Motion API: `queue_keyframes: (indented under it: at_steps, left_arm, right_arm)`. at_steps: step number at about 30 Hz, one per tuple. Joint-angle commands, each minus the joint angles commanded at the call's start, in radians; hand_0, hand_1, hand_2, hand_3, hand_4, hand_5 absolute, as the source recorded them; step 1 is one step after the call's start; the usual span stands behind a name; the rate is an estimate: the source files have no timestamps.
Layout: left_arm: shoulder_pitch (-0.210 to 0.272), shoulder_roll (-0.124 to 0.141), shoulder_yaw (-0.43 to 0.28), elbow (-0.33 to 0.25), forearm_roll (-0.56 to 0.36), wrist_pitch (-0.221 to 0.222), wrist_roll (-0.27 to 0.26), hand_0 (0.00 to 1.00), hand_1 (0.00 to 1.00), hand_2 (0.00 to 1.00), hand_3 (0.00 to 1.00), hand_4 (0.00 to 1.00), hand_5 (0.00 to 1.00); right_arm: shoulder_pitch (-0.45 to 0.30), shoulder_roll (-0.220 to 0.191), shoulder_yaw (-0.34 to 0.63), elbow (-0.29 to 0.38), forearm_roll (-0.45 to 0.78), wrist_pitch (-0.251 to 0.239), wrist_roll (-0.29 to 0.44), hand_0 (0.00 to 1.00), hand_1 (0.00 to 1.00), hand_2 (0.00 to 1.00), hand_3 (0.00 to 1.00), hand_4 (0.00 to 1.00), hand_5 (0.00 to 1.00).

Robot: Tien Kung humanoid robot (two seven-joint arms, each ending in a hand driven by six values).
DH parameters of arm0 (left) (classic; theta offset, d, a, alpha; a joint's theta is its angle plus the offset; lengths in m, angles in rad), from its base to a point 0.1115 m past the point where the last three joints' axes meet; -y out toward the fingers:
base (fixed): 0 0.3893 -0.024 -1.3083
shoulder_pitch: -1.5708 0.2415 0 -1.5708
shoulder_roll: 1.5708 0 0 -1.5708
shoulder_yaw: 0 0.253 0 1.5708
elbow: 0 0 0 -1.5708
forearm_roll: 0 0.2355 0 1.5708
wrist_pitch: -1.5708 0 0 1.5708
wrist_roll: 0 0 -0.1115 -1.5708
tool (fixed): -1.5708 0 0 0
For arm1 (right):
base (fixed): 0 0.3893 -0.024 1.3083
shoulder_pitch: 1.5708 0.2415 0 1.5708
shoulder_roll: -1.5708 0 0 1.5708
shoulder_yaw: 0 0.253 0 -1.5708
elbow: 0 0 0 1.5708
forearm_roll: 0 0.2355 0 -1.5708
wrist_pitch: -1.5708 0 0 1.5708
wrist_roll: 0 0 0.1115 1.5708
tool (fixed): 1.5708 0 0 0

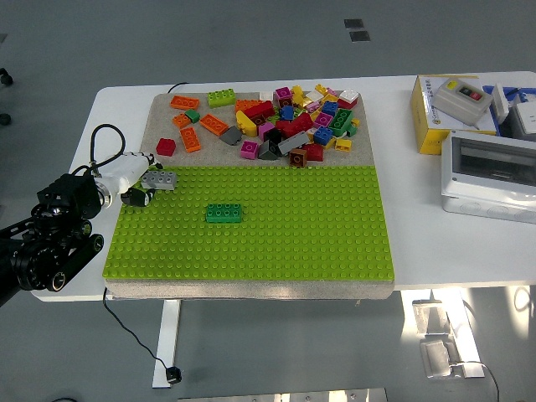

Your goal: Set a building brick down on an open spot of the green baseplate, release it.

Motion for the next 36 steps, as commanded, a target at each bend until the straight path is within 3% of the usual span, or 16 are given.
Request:
queue_keyframes:
  at_steps: [36]
  left_arm:
    - [0.000,-0.014,-0.013,0.007,-0.002,-0.002,0.001,0.998,0.998,0.998,0.826,0.525,0.125]
  right_arm:
    - [-0.006,0.001,-0.034,0.000,0.057,-0.007,0.000,0.682,0.627,0.569,0.695,0.500,0.998]
